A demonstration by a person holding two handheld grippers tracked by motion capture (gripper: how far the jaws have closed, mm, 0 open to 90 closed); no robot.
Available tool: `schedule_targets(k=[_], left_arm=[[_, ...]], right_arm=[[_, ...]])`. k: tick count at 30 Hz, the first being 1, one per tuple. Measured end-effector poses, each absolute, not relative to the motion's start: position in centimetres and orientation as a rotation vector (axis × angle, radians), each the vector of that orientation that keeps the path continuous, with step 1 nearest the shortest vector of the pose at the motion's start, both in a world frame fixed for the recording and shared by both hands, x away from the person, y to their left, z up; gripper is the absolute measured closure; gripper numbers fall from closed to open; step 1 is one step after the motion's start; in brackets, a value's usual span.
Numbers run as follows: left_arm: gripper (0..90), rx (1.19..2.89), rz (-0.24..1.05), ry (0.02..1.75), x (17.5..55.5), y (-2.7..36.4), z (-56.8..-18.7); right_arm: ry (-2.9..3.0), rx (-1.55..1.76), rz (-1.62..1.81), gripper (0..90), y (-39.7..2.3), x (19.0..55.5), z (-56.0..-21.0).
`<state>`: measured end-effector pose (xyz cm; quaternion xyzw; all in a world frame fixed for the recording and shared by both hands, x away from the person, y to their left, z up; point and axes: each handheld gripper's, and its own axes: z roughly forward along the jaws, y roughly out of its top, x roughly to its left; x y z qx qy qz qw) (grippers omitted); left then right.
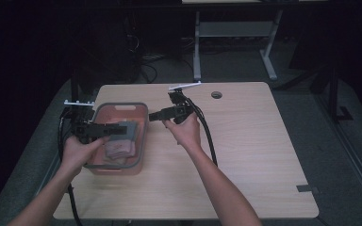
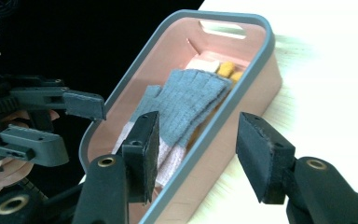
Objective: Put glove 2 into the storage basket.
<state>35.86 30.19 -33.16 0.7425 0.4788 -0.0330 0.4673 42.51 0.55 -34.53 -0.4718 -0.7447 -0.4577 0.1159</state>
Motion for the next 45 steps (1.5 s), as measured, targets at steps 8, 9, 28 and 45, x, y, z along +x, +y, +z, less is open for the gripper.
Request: schedule_targets(k=[8,9,28,45], left_arm=[[34.7,1.828,-0.097,1.133,35.9,28.6,-32.7],[34.5,1.827,-0.1,1.126,35.8,28.4,-32.7],[31.5,1.856,-0.122,1.047,35.8,25.0,-32.1],[24.2,1.87,-0.157,1.009,35.8,21.8,-32.2]], right_arm=[[-2.178,-1.411,-1.351,48.1,-1.2,42.3,-34.3],[-2.176,-1.413,-1.356,48.0,-1.4,42.3,-34.3],[-2.15,-1.511,-1.381,45.8,-6.3,41.4,-34.2],[-2.11,-1.613,-1.387,43.9,-10.8,40.2,-34.8]])
